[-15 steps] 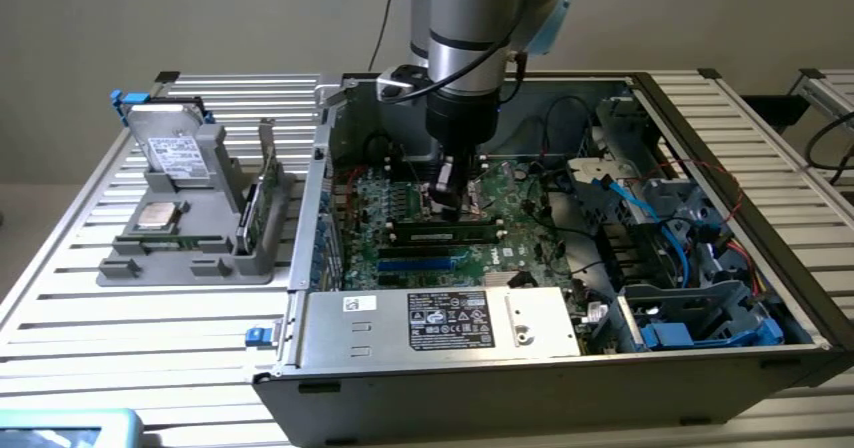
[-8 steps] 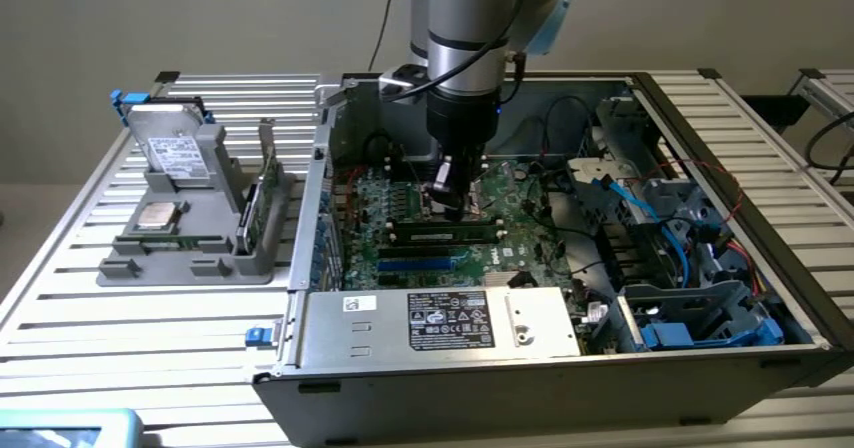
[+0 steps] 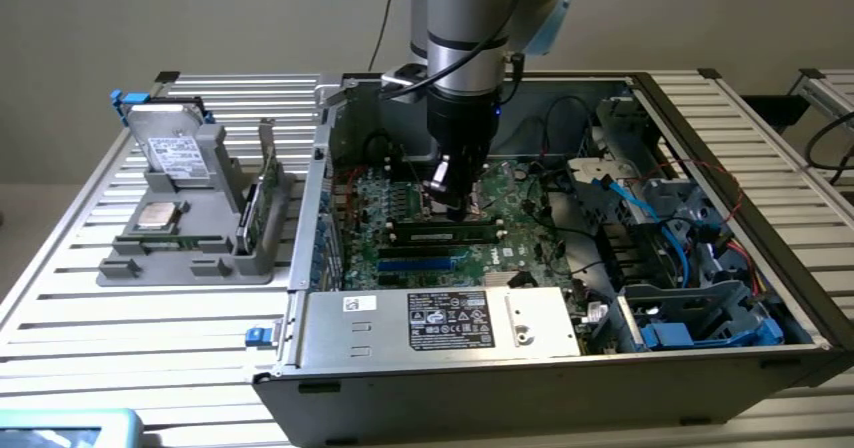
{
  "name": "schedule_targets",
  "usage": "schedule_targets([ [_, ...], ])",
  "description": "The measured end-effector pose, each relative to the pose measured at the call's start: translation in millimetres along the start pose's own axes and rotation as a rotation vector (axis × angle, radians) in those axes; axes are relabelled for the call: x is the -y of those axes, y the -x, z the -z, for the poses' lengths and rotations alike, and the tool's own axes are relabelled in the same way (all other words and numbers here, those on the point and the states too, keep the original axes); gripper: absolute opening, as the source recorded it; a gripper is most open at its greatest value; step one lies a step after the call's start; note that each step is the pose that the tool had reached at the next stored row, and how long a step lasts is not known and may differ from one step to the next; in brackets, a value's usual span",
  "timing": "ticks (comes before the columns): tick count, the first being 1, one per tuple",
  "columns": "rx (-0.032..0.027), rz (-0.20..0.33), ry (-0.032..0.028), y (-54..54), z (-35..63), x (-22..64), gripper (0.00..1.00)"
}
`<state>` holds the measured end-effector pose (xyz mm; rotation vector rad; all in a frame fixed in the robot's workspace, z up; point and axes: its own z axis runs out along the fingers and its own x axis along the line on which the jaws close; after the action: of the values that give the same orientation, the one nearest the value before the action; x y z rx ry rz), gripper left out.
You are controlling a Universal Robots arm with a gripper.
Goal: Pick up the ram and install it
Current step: 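Press down the ram until it locks into place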
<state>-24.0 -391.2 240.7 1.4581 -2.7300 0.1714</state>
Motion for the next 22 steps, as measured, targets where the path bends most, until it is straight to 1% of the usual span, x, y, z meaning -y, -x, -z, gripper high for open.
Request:
schedule_targets([
  [6,0.0087,-0.064,-0.0147,0.0,0.0,0.0,0.11],
  [8,0.0088,-0.090,-0.0160,0.0,0.0,0.1,0.11],
  [10,0.0064,-0.119,-0.0142,0.0,0.1,0.0,0.11],
  [17,-0.0035,-0.229,-0.0052,0.0,0.0,0.0,0.11],
  [22,-0.0094,-0.300,0.0010,0.0,0.0,0.0,0.11],
])
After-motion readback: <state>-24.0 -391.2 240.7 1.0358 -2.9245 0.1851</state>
